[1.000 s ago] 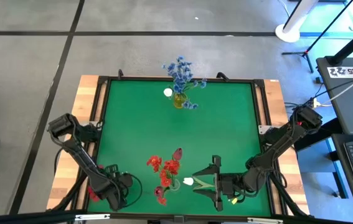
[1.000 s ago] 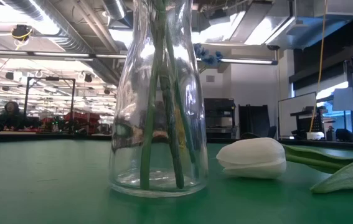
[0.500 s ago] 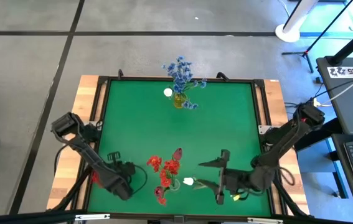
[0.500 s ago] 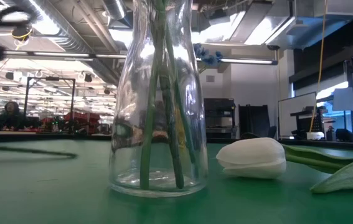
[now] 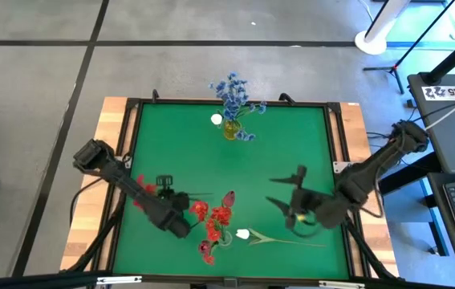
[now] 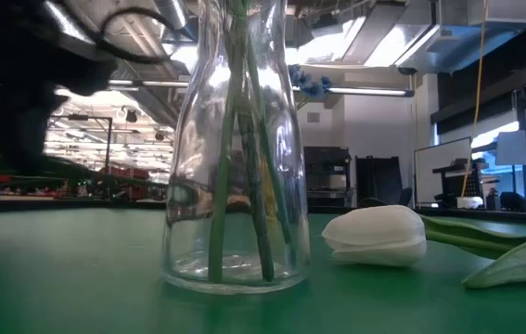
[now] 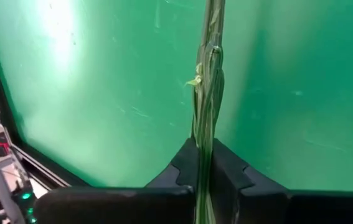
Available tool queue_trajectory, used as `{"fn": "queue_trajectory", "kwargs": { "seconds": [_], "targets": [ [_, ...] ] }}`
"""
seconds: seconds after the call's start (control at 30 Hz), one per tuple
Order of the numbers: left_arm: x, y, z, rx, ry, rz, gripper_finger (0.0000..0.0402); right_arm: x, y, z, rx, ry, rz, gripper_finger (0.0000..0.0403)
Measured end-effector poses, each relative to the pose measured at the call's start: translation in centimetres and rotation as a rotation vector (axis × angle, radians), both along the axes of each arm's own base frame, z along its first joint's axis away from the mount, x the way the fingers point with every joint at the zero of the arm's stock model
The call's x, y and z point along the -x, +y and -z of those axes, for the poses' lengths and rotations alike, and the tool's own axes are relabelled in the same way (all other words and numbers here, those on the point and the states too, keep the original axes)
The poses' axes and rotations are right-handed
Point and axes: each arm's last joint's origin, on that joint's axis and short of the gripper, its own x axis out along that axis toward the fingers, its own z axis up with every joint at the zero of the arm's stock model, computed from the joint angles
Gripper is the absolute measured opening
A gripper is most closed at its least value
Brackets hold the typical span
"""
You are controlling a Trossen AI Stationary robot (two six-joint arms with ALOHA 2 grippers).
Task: Sort flowers into vase by color
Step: Put the red flowers into the transparent vase
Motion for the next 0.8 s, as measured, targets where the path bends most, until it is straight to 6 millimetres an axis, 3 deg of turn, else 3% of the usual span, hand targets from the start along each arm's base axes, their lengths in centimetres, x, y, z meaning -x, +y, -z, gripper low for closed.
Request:
{"fn": "queue_trajectory", "kwargs": {
  "seconds": [0.13, 0.3, 0.57, 0.8],
  "targets": [
    [-1.1, 2.2, -0.9, 0.037, -0.005, -0.01, 0.0011, -1.5, -2.4, 1.0, -0.034, 0.092, 0.055, 0.0259],
    [-1.5, 4.4, -3.1, 0.164, -0.165, -0.04, 0.0009, -3.0, -4.1, 1.6, -0.079, 0.149, 0.04, 0.0259],
    [-0.1, 7.5, -6.5, 0.426, -0.55, -0.033, 0.0008, -3.4, -4.7, 1.7, -0.069, 0.162, 0.038, 0.0259],
    [0.0, 10.0, -8.8, 0.437, -0.801, 0.008, 0.0008, -5.8, -5.6, 1.8, -0.056, 0.104, -0.036, 0.0259]
  ]
}}
